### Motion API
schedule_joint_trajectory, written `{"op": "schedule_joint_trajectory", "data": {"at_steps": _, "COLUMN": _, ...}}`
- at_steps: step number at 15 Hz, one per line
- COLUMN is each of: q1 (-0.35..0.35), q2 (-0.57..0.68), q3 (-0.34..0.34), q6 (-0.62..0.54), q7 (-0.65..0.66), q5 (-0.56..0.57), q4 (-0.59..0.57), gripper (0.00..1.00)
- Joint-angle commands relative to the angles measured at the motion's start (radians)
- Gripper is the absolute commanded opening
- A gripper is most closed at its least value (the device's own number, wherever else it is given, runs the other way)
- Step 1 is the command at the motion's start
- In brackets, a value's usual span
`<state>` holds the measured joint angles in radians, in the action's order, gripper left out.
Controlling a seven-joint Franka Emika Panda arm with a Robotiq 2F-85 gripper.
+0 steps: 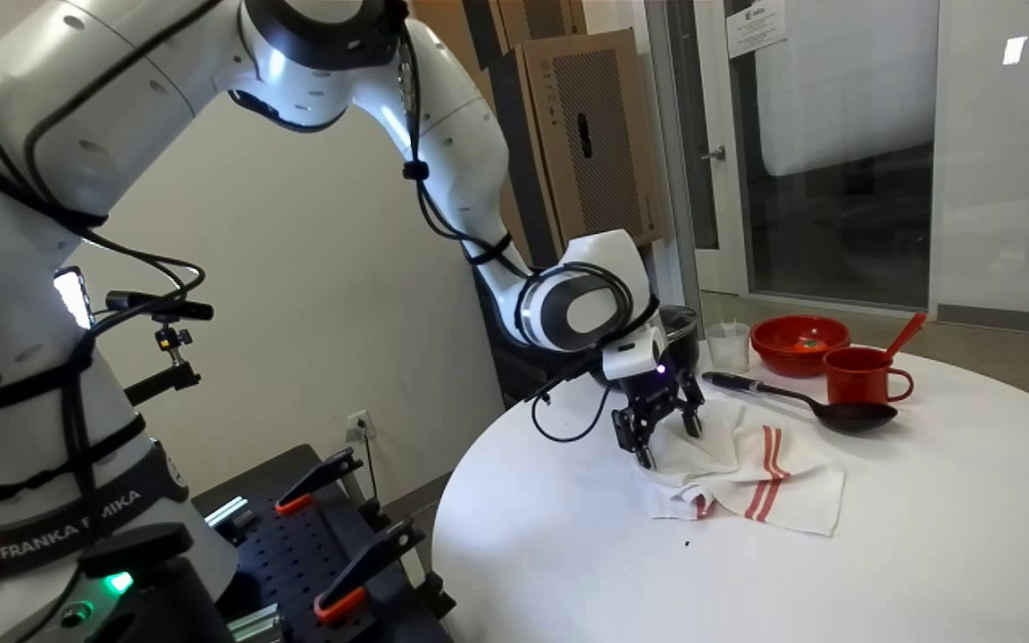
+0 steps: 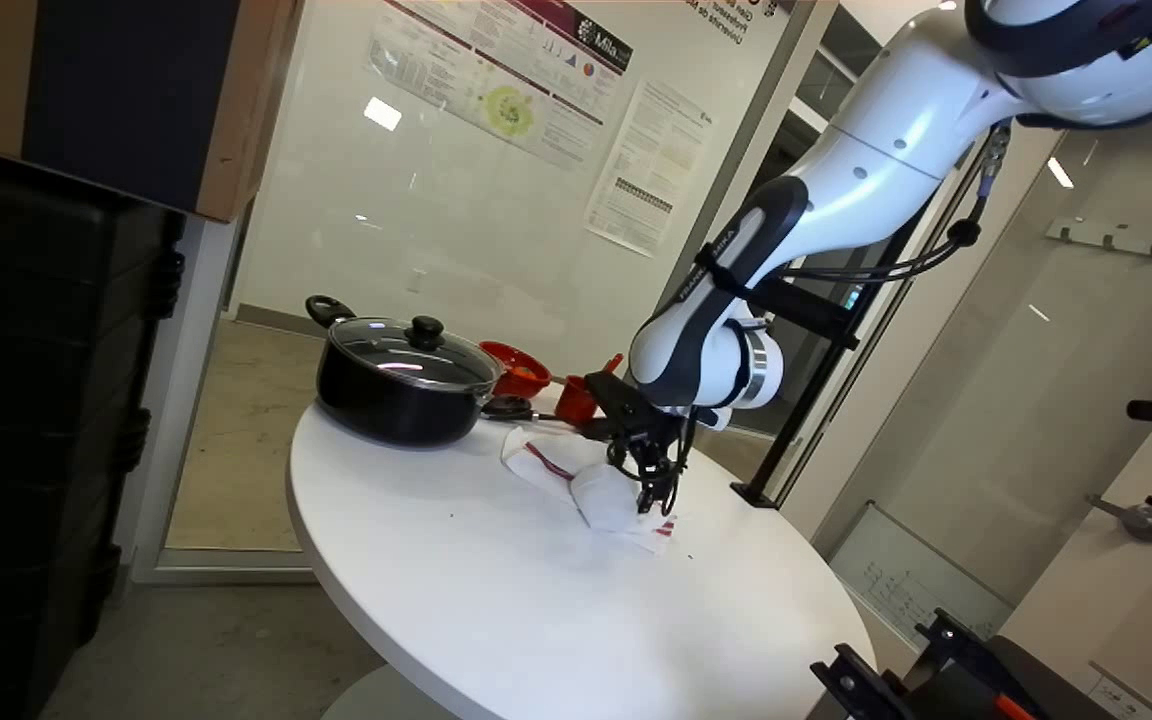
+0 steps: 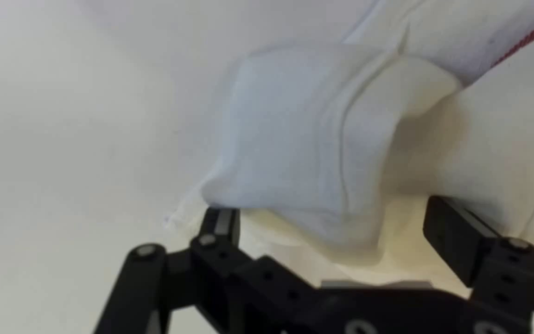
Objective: Pick up and put down the towel
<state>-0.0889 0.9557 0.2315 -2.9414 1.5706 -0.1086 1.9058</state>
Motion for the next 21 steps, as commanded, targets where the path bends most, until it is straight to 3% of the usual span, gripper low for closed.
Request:
{"op": "schedule_joint_trajectory", "data": {"at_steps": 1, "q1": -0.024, "q2": -0.133, "q3": -0.013, "q6": -0.129, "q7": -0.171, "q5": 0.013, "q4": 0.191, "gripper": 1.0}}
{"op": "schedule_joint_trajectory", "data": {"at_steps": 7, "q1": -0.024, "q2": -0.291, "q3": -0.031, "q6": -0.204, "q7": -0.501, "q5": 0.011, "q4": 0.357, "gripper": 1.0}}
{"op": "schedule_joint_trajectory", "data": {"at_steps": 12, "q1": 0.047, "q2": -0.458, "q3": -0.092, "q6": -0.098, "q7": -0.813, "q5": 0.009, "q4": 0.416, "gripper": 1.0}}
{"op": "schedule_joint_trajectory", "data": {"at_steps": 18, "q1": 0.124, "q2": -0.563, "q3": -0.182, "q6": 0.111, "q7": -1.156, "q5": -0.028, "q4": 0.391, "gripper": 1.0}}
{"op": "schedule_joint_trajectory", "data": {"at_steps": 19, "q1": 0.069, "q2": -0.519, "q3": -0.127, "q6": 0.055, "q7": -1.075, "q5": -0.04, "q4": 0.376, "gripper": 1.0}}
{"op": "schedule_joint_trajectory", "data": {"at_steps": 21, "q1": 0.085, "q2": -0.541, "q3": -0.145, "q6": 0.091, "q7": -1.124, "q5": -0.035, "q4": 0.377, "gripper": 1.0}}
